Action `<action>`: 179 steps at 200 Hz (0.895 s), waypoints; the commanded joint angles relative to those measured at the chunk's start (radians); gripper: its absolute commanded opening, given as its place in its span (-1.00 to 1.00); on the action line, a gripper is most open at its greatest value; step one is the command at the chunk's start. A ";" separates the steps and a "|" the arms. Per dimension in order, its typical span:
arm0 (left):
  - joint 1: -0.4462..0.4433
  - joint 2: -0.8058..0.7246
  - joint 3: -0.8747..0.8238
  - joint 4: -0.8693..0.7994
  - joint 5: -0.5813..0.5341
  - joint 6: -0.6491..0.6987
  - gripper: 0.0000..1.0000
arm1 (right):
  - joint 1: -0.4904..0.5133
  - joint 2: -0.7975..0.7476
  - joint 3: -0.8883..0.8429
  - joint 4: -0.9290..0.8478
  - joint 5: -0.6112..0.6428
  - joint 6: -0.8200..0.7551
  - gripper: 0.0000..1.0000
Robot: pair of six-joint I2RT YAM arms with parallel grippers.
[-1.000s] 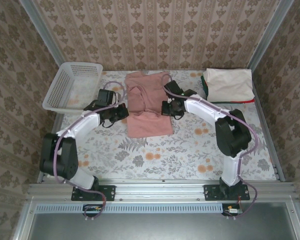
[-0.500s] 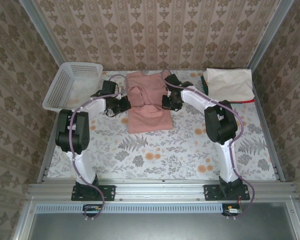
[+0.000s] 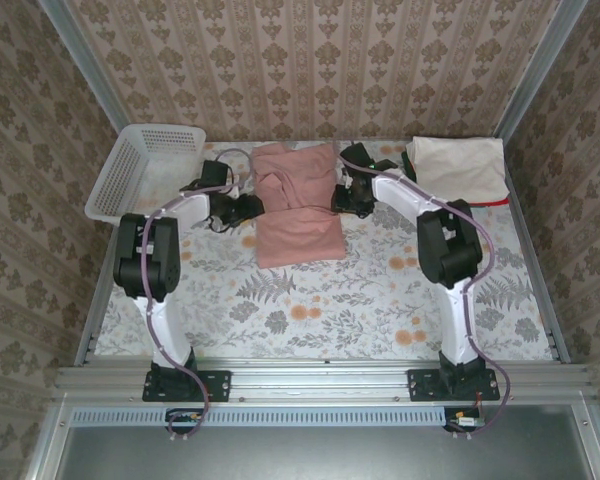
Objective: Fold and stack the t-shirts
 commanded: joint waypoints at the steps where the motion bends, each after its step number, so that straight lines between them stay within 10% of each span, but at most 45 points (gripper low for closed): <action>1: 0.007 -0.113 -0.011 -0.029 -0.035 0.023 -0.02 | 0.059 -0.177 -0.123 0.101 0.089 -0.016 -0.17; 111: -0.236 -0.302 -0.483 0.176 -0.030 -0.047 -0.06 | 0.046 0.202 0.192 -0.056 0.077 -0.017 -0.31; 179: -0.200 -0.316 -0.545 0.168 -0.035 -0.034 -0.05 | 0.089 -0.112 -0.145 0.089 0.069 -0.007 0.05</action>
